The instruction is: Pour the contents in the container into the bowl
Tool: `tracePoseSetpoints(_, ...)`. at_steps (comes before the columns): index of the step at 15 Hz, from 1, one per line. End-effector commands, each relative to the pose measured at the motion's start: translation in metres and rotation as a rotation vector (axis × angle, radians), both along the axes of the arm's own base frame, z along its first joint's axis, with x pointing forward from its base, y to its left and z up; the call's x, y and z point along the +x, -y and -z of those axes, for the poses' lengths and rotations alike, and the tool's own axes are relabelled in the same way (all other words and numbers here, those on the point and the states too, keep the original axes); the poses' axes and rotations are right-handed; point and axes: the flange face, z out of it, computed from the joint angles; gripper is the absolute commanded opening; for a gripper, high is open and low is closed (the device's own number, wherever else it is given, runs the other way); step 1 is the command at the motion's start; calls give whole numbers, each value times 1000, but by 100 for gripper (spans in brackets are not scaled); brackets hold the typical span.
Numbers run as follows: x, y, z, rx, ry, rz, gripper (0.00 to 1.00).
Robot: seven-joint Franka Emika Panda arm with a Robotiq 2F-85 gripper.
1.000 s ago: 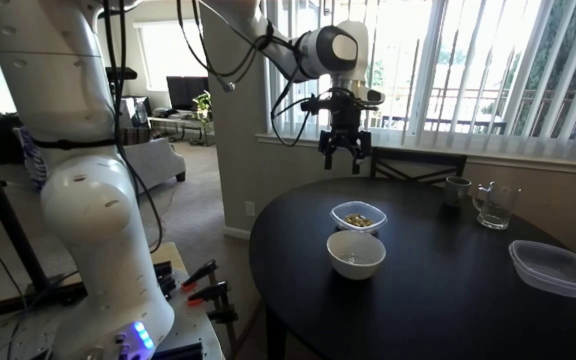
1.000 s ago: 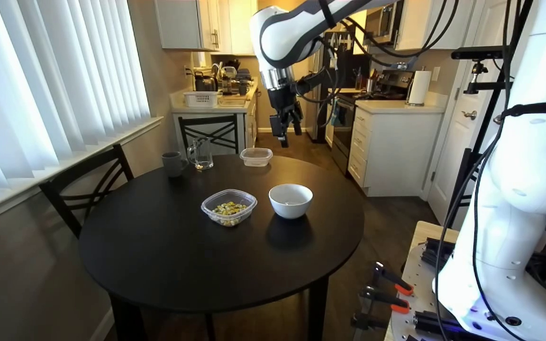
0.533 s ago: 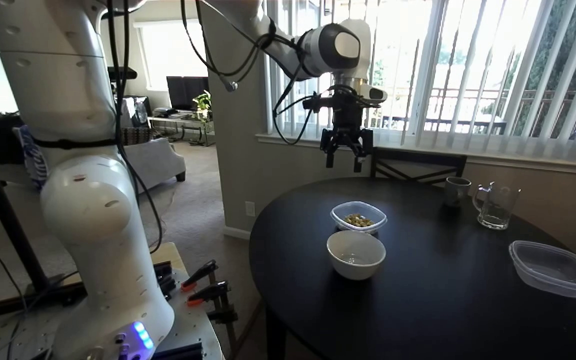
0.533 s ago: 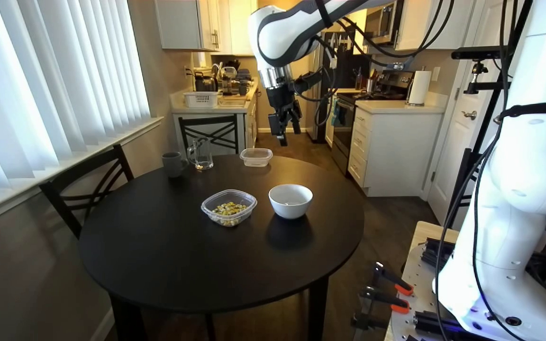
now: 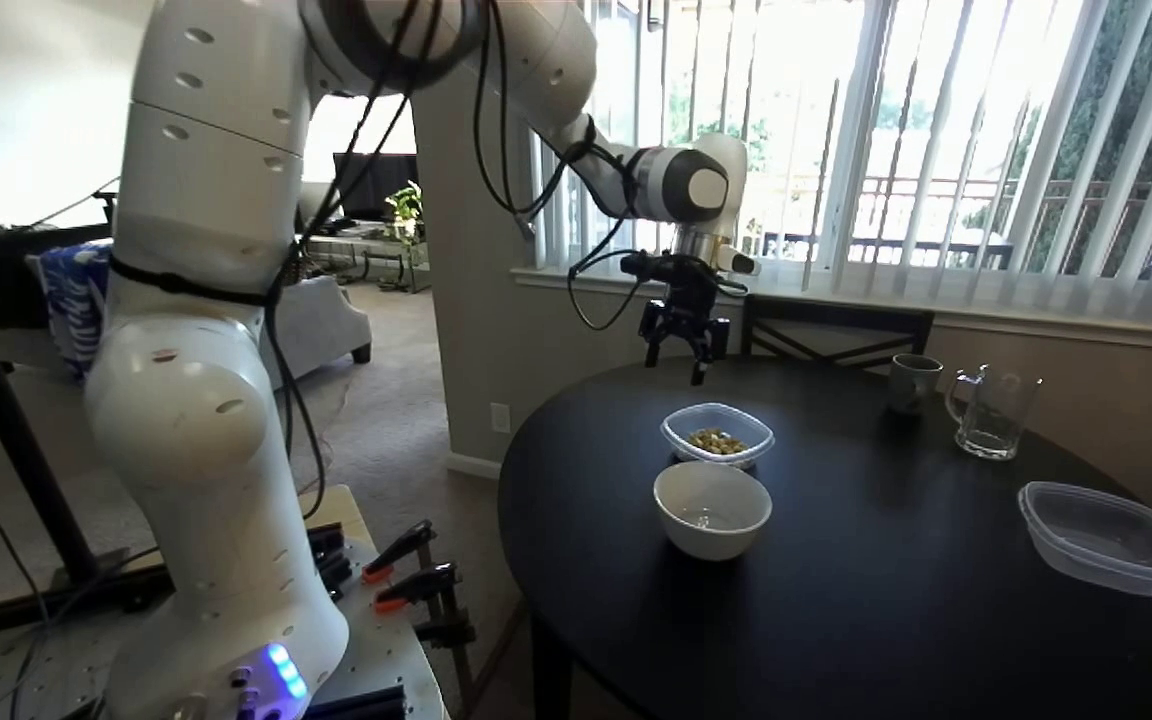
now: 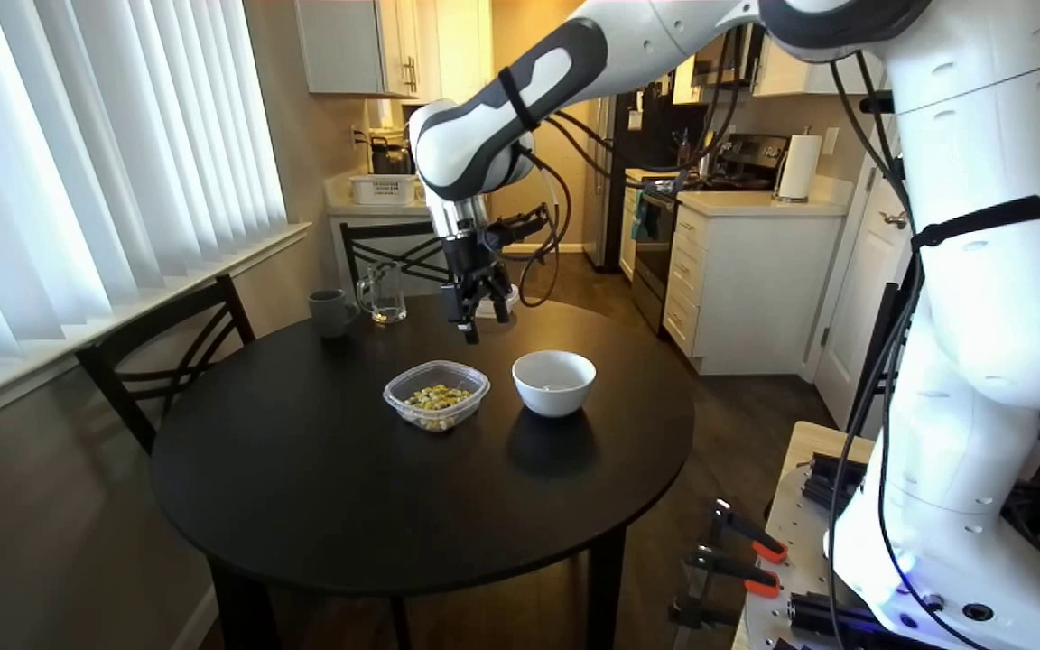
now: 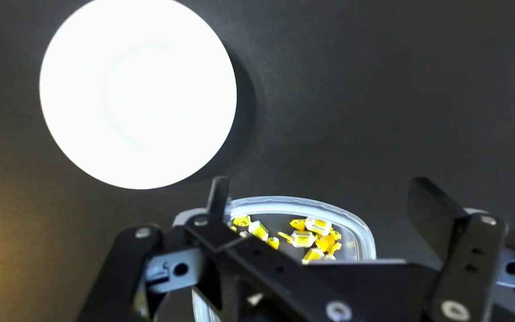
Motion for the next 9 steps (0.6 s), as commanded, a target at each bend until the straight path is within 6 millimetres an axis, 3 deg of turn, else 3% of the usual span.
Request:
tracePoseSetpoints(1, 42, 6, 17, 12, 37, 12, 100)
tracePoseSetpoints(4, 66, 20, 25, -1, 67, 47, 100)
tracePoseSetpoints(9, 96, 45, 74, -40, 31, 99, 100)
